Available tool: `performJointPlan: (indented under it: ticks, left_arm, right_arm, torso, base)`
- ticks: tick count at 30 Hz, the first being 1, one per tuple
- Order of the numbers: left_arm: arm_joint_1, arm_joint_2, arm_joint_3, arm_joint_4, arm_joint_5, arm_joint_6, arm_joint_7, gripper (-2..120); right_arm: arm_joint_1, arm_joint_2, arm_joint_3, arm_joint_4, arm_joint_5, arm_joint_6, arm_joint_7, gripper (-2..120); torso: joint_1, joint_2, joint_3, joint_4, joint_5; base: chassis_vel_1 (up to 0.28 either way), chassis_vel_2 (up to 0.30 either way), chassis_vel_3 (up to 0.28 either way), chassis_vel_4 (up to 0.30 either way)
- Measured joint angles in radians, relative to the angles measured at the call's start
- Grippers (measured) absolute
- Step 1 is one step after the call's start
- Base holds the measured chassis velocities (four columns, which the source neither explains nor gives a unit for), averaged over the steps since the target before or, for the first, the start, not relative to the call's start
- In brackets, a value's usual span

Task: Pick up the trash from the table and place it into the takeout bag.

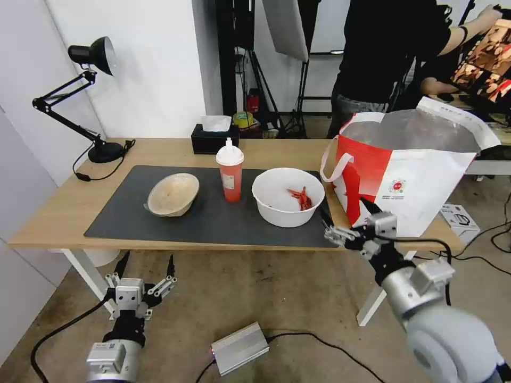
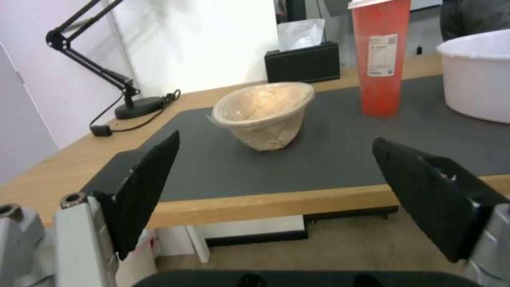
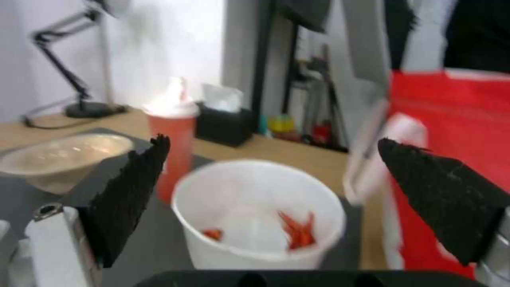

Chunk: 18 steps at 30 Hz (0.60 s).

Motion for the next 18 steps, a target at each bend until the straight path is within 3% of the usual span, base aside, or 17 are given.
performJointPlan:
  ticks: [8, 11, 18]
  left_arm:
    - [-0.004, -0.008, -0.001, 0.007, 0.004, 0.0, 0.0, 98]
    - [-0.007, -0.008, -0.005, 0.01, 0.004, 0.0, 0.0, 98]
    - [-0.008, -0.009, -0.008, 0.013, 0.003, 0.0, 0.0, 98]
  right_arm:
    - [0.215, -0.149, -0.119, -0.059, 0.2, 0.035, -0.04, 100]
    - [0.367, -0.233, -0.217, -0.09, 0.357, 0.03, -0.043, 100]
    - [0.585, -0.305, -0.37, -0.142, 0.505, -0.04, -0.052, 100]
  torso:
    - [0.0, 0.0, 0.0, -0.0001, 0.0]
    - [0.0, 0.0, 0.0, 0.0001, -0.0001]
    - [0.0, 0.0, 0.0, -0.0003, 0.0]
  base:
    - [0.0, 0.0, 0.0, 0.0]
    - [0.0, 0.0, 0.0, 0.0]
    - [0.0, 0.0, 0.0, 0.0]
